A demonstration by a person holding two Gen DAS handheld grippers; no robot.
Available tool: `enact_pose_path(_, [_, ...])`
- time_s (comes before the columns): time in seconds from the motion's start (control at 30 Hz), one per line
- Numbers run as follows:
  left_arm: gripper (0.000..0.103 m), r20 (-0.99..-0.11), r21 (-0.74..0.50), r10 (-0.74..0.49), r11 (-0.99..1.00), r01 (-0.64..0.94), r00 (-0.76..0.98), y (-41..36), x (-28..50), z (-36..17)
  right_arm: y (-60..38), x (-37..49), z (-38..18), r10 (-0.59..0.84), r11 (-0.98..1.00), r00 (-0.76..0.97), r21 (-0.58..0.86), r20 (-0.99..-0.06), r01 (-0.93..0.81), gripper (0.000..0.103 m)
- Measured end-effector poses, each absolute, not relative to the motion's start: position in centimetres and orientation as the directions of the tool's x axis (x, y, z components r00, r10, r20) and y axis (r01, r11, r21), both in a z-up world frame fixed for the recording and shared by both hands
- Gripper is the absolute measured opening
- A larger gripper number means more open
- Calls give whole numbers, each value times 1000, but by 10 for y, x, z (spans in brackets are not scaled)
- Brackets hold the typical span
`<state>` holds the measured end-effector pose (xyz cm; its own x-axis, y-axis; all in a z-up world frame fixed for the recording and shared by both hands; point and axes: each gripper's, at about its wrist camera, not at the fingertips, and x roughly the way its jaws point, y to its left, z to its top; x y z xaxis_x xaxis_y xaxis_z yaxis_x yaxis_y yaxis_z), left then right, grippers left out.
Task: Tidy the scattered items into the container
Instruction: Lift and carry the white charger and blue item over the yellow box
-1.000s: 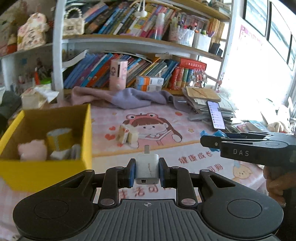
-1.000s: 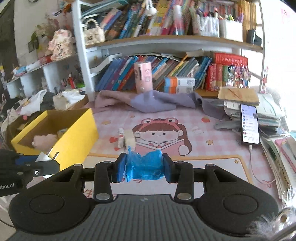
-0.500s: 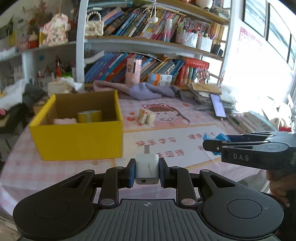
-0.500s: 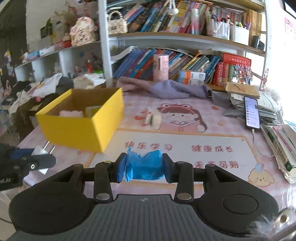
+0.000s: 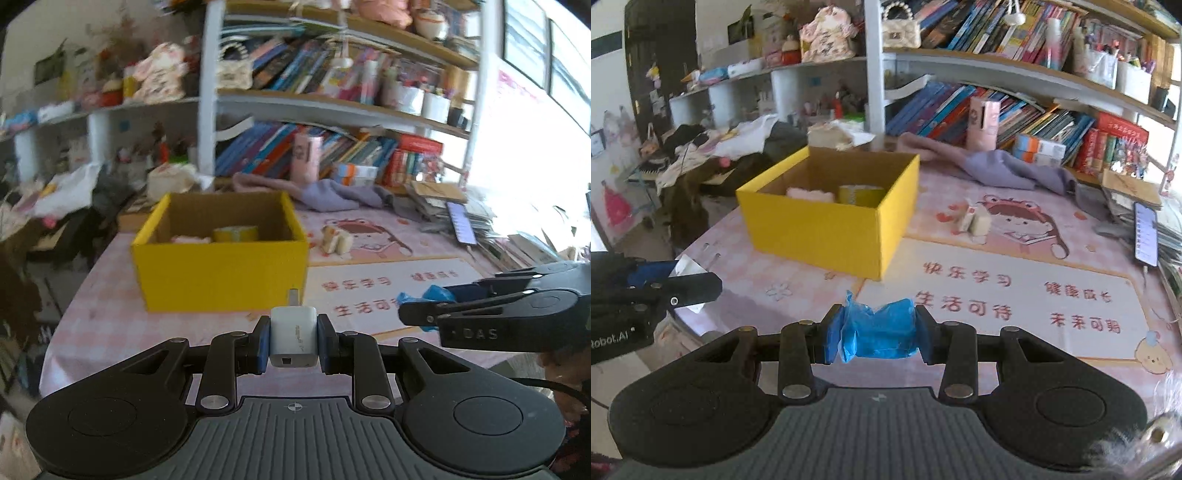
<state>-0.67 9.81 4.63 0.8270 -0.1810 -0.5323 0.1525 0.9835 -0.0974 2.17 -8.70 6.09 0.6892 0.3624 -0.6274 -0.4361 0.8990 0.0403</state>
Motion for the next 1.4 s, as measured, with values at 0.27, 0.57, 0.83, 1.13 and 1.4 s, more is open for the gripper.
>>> enact_pose_path(0.27, [24, -540, -121, -139, 989, 86, 830, 123, -17, 42, -58, 16, 57, 404, 861, 641, 36, -652, -506, 38])
enact_pose_path(0.57, [24, -554, -123, -98, 992, 35, 827, 146, -21, 40, -33, 13, 54, 445, 830, 606, 49, -659, -556, 38])
enact_pose_path(0.83, [24, -582, -118, -108, 992, 47, 806, 151, -8, 35, -21, 26, 51, 463, 818, 583, 68, -668, -571, 38])
enact_pose_path(1.13, [24, -570, -116, -92, 993, 31, 817, 167, 28, 38, -1, 62, 47, 483, 802, 580, 65, -656, -594, 38])
enact_pose_path(1.4, [24, -560, -85, -95, 995, 57, 823, 174, 85, 48, 13, 115, 53, 503, 802, 601, 77, -621, -592, 38])
